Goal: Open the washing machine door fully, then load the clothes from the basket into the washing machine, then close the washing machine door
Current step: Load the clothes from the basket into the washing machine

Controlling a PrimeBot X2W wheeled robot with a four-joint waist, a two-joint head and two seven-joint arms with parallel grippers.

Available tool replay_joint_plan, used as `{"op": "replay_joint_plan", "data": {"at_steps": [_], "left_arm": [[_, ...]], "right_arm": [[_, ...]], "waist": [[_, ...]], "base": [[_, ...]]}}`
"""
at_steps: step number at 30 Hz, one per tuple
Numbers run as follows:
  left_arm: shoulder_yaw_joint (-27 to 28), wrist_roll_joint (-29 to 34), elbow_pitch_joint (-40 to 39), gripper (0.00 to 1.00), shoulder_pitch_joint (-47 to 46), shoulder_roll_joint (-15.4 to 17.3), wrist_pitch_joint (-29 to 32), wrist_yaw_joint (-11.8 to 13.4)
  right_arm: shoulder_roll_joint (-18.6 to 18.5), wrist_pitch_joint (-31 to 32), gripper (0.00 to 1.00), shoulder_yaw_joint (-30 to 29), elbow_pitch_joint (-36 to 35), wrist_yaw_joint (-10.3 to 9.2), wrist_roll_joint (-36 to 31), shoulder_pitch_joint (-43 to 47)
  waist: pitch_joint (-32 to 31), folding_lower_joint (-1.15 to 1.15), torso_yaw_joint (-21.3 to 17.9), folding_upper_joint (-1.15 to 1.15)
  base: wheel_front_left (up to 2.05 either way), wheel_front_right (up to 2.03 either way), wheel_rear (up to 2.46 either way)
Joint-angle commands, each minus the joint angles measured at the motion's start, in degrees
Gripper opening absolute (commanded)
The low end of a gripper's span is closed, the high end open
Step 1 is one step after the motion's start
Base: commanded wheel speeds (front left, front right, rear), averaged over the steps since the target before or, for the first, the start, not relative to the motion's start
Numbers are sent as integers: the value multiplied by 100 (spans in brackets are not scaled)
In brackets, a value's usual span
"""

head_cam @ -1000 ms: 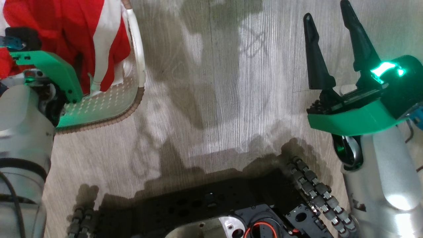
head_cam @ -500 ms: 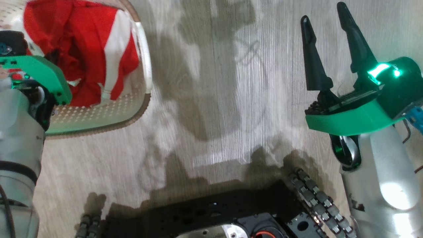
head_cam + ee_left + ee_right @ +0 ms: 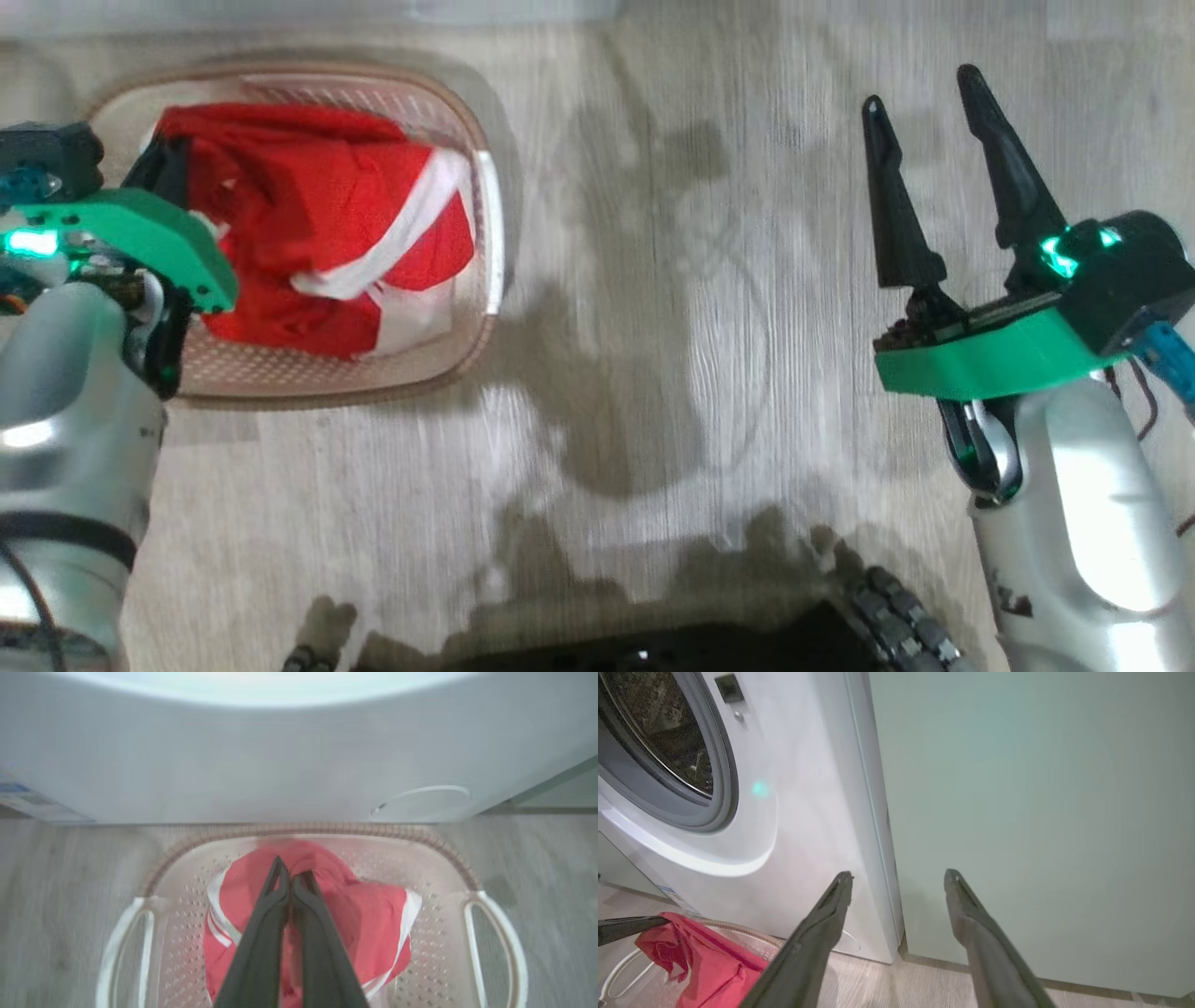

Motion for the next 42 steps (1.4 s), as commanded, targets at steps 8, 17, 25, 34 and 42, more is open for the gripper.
{"op": "replay_joint_plan", "data": {"at_steps": [8, 17, 25, 34, 42], "left_arm": [[747, 319, -2162, 0, 1293, 245, -72, 430], [1112, 514, -4193, 0, 2635, 123, -73, 725], [1004, 634, -5391, 0, 3416, 104, -36, 901], [762, 884, -6238, 0, 4251, 102, 171, 1236], [620, 885, -6463, 0, 4689, 96, 375, 1343]], "right_arm": [[22, -36, 100, -98, 52, 0, -81, 431], [22, -30, 100, -260, 341, 0, -61, 714], [22, 6, 100, -355, 542, 0, -30, 983], [22, 23, 100, -423, 611, 0, 107, 1384], [22, 127, 100, -478, 526, 0, 129, 1705]], "waist": [[-1024, 1, 339, 0], [-1934, 1, 495, 0], [-2536, 1, 554, 0], [-3083, 1, 517, 0], [-3425, 1, 490, 0]], "base": [[0, 0, 0], [0, 0, 0], [0, 0, 0], [0, 0, 0], [0, 0, 0]]}}
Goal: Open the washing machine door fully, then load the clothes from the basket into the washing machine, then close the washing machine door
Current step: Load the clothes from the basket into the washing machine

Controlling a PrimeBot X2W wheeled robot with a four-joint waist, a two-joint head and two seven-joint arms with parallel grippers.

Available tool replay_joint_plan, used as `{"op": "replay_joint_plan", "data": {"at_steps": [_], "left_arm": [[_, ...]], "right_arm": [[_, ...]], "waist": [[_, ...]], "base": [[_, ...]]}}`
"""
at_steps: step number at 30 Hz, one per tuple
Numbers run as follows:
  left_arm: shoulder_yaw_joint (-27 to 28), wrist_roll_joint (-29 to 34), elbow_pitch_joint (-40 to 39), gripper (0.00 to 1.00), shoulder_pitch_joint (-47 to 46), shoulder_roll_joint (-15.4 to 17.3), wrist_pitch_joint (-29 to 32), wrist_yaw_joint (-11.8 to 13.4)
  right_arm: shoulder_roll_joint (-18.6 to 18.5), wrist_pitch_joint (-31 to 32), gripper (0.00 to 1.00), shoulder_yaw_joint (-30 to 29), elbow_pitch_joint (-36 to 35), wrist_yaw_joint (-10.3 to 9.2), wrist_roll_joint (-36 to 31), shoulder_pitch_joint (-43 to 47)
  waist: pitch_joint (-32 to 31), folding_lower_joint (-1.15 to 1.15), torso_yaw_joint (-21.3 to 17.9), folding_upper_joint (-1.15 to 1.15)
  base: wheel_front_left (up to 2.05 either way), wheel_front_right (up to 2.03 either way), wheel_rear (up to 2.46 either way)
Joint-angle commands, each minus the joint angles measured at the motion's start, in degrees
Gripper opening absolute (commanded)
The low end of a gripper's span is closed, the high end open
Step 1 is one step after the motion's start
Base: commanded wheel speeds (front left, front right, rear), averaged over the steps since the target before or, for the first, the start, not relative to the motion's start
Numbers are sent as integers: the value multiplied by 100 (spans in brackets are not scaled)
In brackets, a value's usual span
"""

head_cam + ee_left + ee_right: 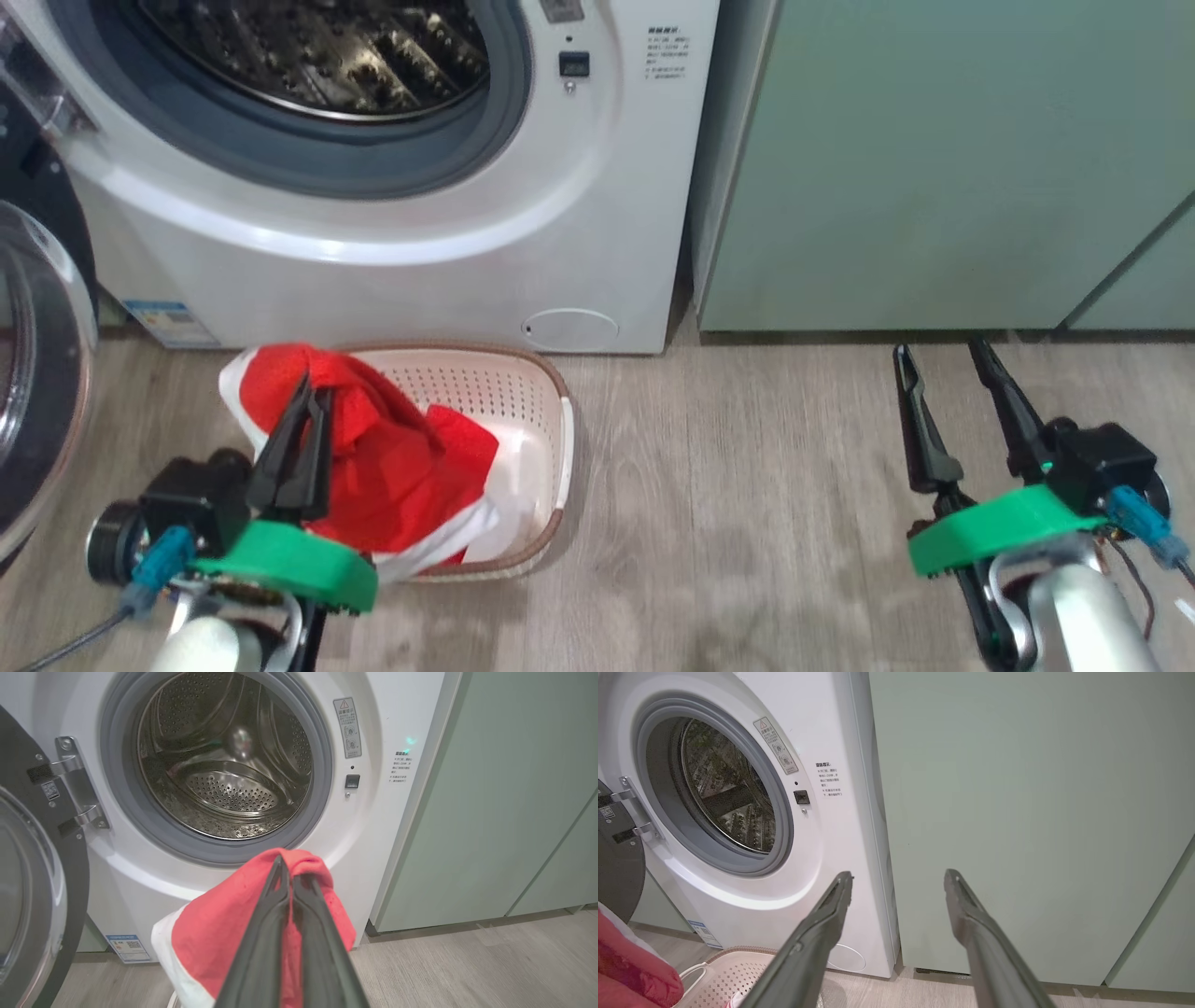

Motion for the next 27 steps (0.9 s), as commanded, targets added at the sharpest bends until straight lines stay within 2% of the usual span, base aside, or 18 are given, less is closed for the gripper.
{"op": "replay_joint_plan", "data": {"at_steps": [1, 13, 27], "left_arm": [[196, 22, -248, 0, -133, 130, 17, 40], [187, 28, -345, 0, 61, 184, 78, 160], [157, -9, -314, 0, 7, 212, 86, 186]], "right_arm": [[12, 38, 100, 107, -225, 0, 44, -21], [12, 165, 100, 50, -494, 0, 89, 220], [12, 162, 100, 46, -541, 0, 103, 209]], "waist": [[-108, 1, -15, 0], [-252, 1, -54, 0], [-181, 1, -32, 0]], "base": [[0, 0, 0], [0, 0, 0], [0, 0, 0]]}}
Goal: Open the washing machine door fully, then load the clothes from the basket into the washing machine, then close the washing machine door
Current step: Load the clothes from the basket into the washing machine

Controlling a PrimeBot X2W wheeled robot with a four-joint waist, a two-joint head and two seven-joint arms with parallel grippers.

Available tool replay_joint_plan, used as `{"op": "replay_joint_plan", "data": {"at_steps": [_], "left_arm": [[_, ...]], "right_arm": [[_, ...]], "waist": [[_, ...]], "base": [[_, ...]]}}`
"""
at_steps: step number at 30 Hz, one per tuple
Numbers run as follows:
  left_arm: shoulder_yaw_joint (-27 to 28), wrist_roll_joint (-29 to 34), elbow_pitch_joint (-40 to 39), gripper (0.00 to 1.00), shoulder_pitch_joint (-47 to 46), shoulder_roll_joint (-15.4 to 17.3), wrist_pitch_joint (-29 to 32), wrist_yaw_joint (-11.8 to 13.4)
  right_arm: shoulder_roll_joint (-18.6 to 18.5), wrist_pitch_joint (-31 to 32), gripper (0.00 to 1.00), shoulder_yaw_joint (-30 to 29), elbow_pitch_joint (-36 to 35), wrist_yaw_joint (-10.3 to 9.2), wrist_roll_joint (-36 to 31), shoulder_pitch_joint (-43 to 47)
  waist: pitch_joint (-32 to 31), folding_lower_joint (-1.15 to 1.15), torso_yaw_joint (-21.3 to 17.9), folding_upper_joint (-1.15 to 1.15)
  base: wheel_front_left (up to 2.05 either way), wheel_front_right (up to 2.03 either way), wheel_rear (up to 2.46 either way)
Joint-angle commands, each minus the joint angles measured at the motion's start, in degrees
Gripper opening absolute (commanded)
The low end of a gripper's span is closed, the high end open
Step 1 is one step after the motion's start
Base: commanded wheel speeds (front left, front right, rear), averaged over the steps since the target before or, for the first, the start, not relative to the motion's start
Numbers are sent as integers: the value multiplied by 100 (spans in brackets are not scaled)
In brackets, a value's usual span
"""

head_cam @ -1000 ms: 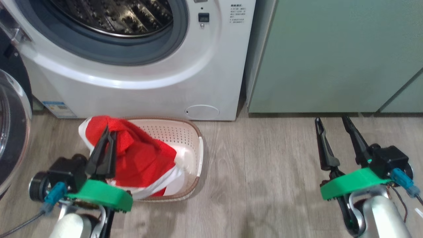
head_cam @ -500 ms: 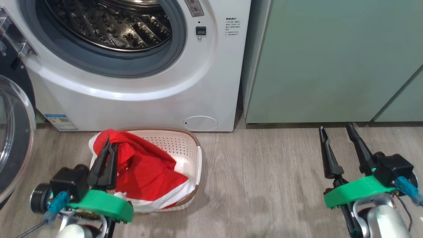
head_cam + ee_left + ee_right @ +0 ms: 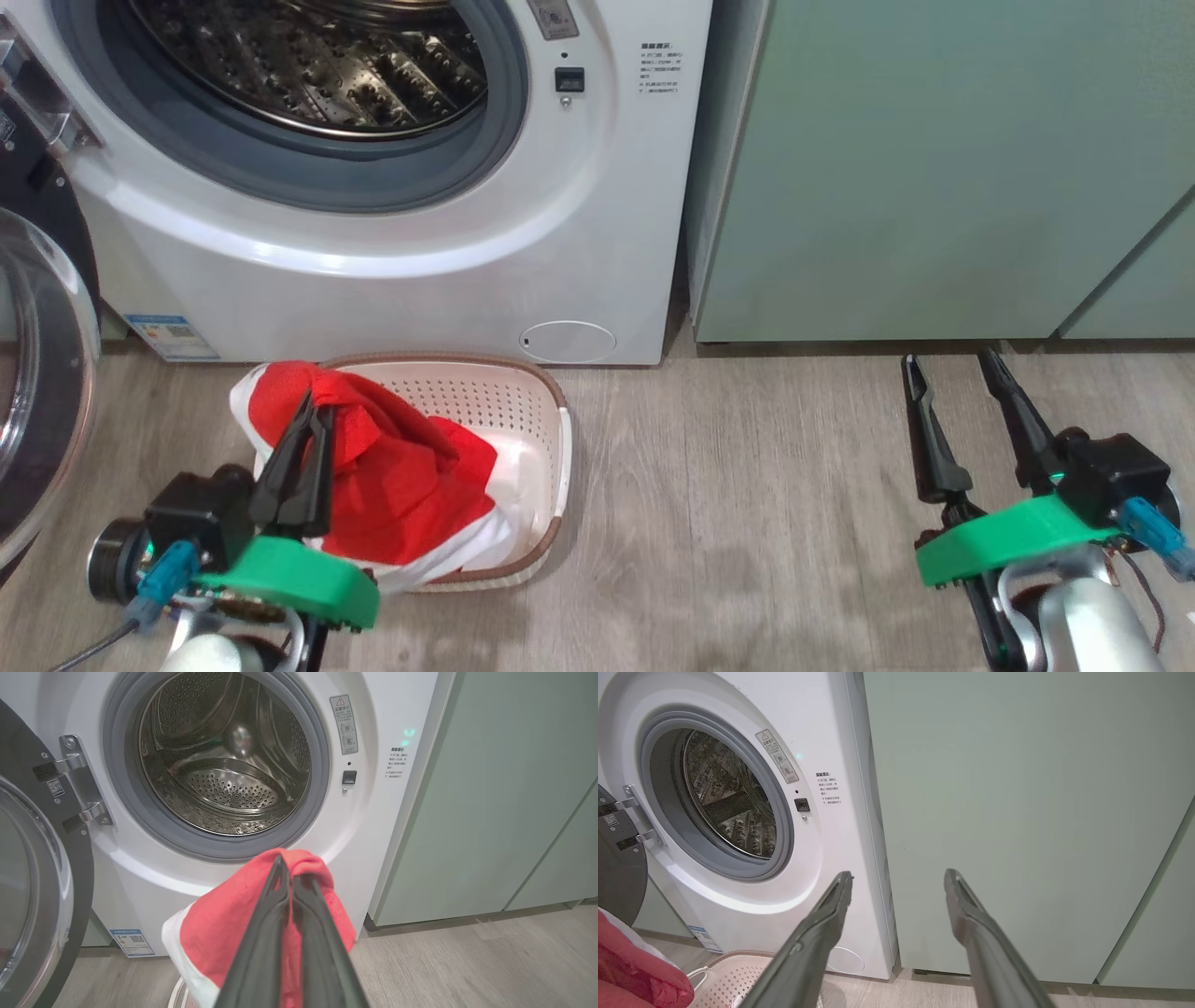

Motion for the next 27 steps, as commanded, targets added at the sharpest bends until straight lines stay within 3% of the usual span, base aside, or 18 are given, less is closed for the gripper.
{"op": "replay_joint_plan", "data": {"at_steps": [1, 16, 22, 27], "left_arm": [[229, -12, -169, 0, -245, 142, -14, 18], [270, -84, -112, 0, -407, 194, -7, 22], [399, -237, 120, 0, -859, 227, 57, -52], [655, -570, 853, 0, -1751, 314, 229, -260]], "right_arm": [[6, -12, 100, 112, -218, 0, 27, -68], [6, -46, 100, 140, -284, 0, 54, -163], [6, -77, 100, 165, -440, 0, 49, -325], [6, -112, 100, 289, -580, 0, 49, -589]], "waist": [[10, 0, 3, 0], [278, 0, -35, 0], [754, 0, -86, 0], [1362, 0, -212, 0]], "base": [[0, 0, 0], [0, 0, 0], [0, 0, 0], [0, 0, 0]]}}
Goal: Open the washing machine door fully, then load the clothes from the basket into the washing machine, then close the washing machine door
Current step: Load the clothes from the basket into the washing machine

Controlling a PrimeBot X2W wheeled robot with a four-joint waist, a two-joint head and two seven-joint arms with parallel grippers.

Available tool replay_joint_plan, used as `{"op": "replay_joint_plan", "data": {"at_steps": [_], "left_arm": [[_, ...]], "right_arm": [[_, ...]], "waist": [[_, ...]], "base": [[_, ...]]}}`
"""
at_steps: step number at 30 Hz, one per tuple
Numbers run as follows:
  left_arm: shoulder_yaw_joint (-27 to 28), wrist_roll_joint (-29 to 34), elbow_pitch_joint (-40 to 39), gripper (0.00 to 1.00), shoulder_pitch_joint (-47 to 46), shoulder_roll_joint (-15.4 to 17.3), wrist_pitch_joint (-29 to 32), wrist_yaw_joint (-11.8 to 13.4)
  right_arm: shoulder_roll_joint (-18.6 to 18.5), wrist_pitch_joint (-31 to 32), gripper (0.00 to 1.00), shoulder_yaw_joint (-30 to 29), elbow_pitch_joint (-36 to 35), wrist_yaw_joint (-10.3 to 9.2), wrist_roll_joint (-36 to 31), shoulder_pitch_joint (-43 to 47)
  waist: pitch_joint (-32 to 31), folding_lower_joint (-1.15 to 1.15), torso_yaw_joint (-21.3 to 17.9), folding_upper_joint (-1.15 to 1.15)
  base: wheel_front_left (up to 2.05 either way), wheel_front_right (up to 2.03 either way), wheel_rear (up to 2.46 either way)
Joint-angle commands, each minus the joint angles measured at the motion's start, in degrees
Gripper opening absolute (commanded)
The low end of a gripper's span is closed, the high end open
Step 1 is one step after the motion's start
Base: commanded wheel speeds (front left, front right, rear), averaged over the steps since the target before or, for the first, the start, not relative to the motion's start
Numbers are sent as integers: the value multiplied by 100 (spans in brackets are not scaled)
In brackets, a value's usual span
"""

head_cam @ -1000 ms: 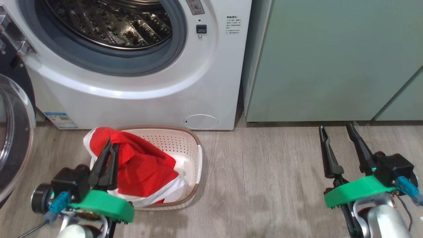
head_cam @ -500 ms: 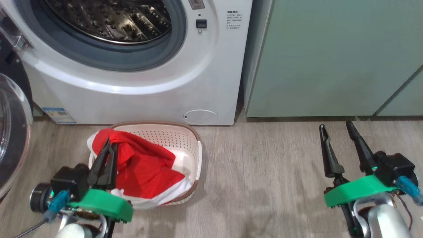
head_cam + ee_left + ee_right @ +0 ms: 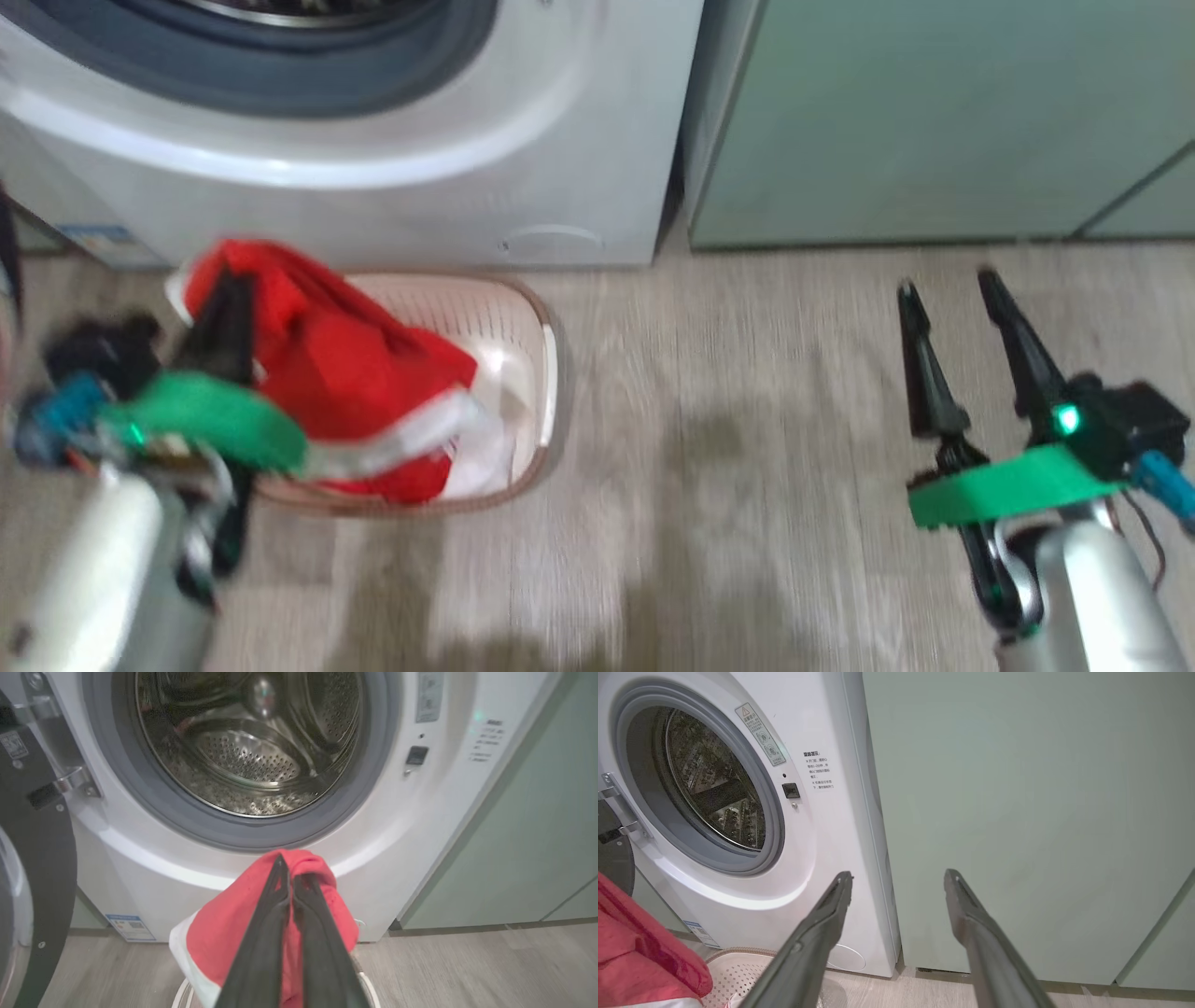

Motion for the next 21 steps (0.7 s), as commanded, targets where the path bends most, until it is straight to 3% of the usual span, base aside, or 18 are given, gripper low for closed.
{"op": "replay_joint_plan", "data": {"at_steps": [1, 11, 21], "left_arm": [[310, -58, -85, 0, -382, 248, 17, -37], [590, -663, 1697, 0, -2836, 948, 1191, -759], [581, -750, 2442, 0, -4870, 1760, 2413, -1078]], "right_arm": [[6, -67, 100, 174, -223, 0, 37, -193], [6, -222, 100, 455, -227, 0, 204, -757], [6, -258, 100, 600, -475, 0, 541, -1100]], "waist": [[397, -1, -139, 0], [1522, -1, -705, 0], [2431, -1, -1194, 0]], "base": [[0, 0, 0], [0, 0, 0], [0, 0, 0]]}}
